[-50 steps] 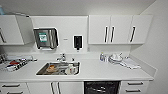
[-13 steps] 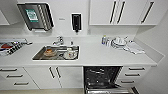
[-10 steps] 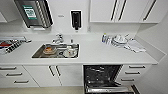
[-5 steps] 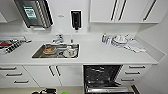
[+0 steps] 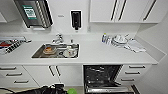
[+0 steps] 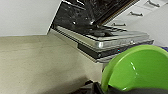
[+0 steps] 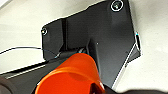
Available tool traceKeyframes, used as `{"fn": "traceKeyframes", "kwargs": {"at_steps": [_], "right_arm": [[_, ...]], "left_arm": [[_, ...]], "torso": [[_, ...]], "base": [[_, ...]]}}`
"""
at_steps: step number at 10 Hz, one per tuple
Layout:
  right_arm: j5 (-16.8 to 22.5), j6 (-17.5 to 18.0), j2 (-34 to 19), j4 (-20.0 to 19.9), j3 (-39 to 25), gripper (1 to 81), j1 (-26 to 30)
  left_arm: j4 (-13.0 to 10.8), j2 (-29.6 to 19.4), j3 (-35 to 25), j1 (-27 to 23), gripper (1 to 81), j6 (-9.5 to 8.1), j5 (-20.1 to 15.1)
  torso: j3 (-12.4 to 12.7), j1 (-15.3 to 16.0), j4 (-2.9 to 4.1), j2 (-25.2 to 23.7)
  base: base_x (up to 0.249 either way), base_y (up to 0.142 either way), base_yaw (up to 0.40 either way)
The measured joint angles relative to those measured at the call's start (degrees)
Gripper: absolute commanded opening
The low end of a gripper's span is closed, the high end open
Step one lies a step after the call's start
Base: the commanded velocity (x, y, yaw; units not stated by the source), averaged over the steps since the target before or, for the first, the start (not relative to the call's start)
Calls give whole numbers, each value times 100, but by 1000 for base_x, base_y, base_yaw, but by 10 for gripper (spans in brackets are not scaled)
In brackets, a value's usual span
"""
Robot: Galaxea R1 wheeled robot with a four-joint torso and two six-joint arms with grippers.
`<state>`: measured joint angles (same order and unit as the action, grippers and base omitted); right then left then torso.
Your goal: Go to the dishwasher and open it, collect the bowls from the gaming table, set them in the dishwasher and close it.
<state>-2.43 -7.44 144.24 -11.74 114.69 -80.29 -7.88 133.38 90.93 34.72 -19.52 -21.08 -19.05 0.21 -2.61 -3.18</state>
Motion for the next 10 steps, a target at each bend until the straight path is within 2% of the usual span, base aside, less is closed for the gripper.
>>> {"fn": "traceKeyframes", "kwargs": {"at_steps": [3,7,9,10], "right_arm": [[-2,2,2,0,0,10,-2],[72,2,33,0,-2,10,-26],[-52,2,33,-16,-2,10,101],[4,2,35,-16,-2,10,13]], "left_arm": [[71,96,52,-140,10,0,-127],[123,199,94,-211,10,1,-146],[124,199,100,-204,10,0,-127],[124,205,100,-162,10,0,-152]], "torso": [[-2,2,0,2],[-5,-5,0,0],[-5,-5,0,0],[-7,-2,0,2]], "base": [[0,0,0],[142,0,0],[154,0,0],[0,0,0]]}}
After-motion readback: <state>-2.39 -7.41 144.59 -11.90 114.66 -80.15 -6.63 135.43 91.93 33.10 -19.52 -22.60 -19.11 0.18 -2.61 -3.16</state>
